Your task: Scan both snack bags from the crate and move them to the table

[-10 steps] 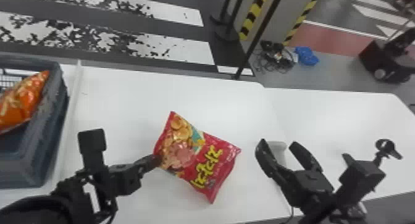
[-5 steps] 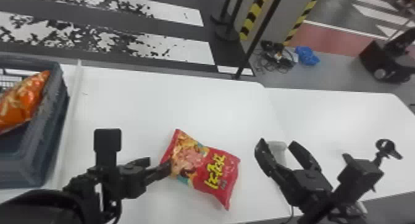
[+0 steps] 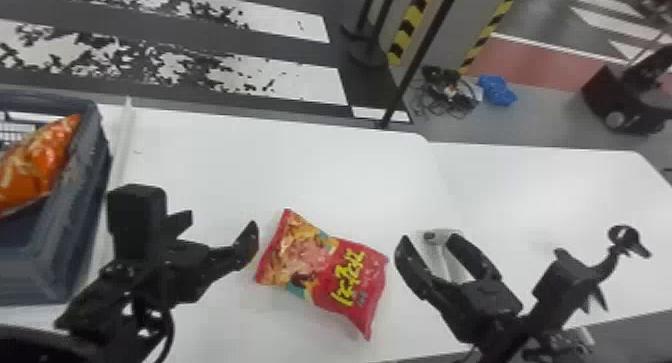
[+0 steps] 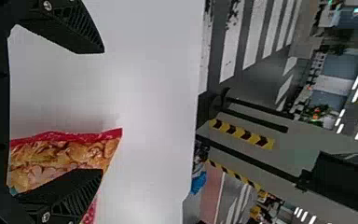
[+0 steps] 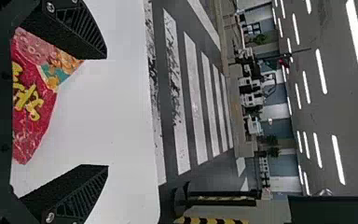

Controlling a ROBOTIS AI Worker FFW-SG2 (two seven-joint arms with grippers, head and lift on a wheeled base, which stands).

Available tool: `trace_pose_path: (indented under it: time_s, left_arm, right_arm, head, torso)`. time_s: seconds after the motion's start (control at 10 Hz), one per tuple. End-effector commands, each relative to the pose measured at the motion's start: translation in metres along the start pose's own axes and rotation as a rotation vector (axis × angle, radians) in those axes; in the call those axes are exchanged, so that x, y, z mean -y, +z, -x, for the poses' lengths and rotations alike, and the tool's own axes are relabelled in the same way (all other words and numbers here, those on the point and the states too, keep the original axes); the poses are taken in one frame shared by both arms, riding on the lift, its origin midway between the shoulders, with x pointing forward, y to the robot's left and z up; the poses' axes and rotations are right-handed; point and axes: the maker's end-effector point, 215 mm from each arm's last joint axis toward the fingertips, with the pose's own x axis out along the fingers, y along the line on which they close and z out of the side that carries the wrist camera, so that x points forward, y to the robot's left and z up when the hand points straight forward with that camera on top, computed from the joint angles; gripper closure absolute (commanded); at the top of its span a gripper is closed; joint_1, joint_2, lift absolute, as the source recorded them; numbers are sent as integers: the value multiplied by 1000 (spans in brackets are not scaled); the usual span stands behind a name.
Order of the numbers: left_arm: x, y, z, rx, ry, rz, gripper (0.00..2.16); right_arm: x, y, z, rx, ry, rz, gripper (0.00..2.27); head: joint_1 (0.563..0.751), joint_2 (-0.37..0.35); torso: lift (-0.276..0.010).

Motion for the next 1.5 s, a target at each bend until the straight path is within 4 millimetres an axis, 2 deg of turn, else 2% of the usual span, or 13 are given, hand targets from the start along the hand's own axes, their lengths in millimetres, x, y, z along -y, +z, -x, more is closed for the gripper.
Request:
trace_pose_path:
  time_s: [0.0, 0.1, 0.2, 0.3, 0.4, 0.5, 0.6, 0.7, 0.9, 1.0, 1.2, 1.4]
  left_arm:
    - [-36, 41, 38, 157, 68, -34, 87]
    - [-56, 81, 82, 308, 117, -99, 87]
    - [-73, 106, 122, 389, 168, -162, 87]
    - [-93, 113, 148, 399, 204, -182, 87]
    - [-112, 111, 163, 393, 237, -182, 87]
    - [-130, 102, 171, 374, 261, -180, 87]
    - [-150, 87, 178, 352, 288, -165, 87]
    - [-170, 85, 194, 373, 320, -149, 87]
    - [-194, 80, 216, 375, 350, -125, 87]
    - [-199, 82, 225, 387, 361, -124, 83]
    - [-200, 80, 230, 394, 345, -99, 83]
    - [-198, 78, 228, 398, 325, -86, 83]
  right_arm:
    - [-3, -19, -1, -50, 25, -22, 97]
    - [-10, -38, -1, -114, 59, -49, 100]
    - [-19, -56, 1, -176, 89, -78, 103]
    - [-25, -64, 0, -192, 105, -90, 107]
    - [-32, -74, 0, -219, 119, -108, 103]
    - [-35, -84, 0, -248, 123, -118, 103]
    - [-40, -105, 0, -310, 125, -110, 103]
    - [-44, -135, 3, -405, 129, -74, 103]
    - [-52, -164, 5, -456, 148, -25, 103]
    - [-62, -169, 3, -458, 161, 21, 103]
    - [-73, -154, -8, -375, 131, 217, 103]
    - [-82, -153, -16, -288, 80, 390, 103]
  head:
    - [695, -350]
    - [695, -350]
    - [695, -345]
    - [695, -279]
    - [695, -219]
    - [695, -188]
    - [695, -134]
    - [695, -85]
    - [695, 22]
    - [695, 47]
    - [695, 115]
    - [695, 122]
  torso:
    - [-87]
    - [-87]
    - [-87]
    - [-87]
    - [-87]
    - [-87]
    - [-87]
    - [-87]
    - [-87]
    - [-87]
    - [-87]
    - [-87]
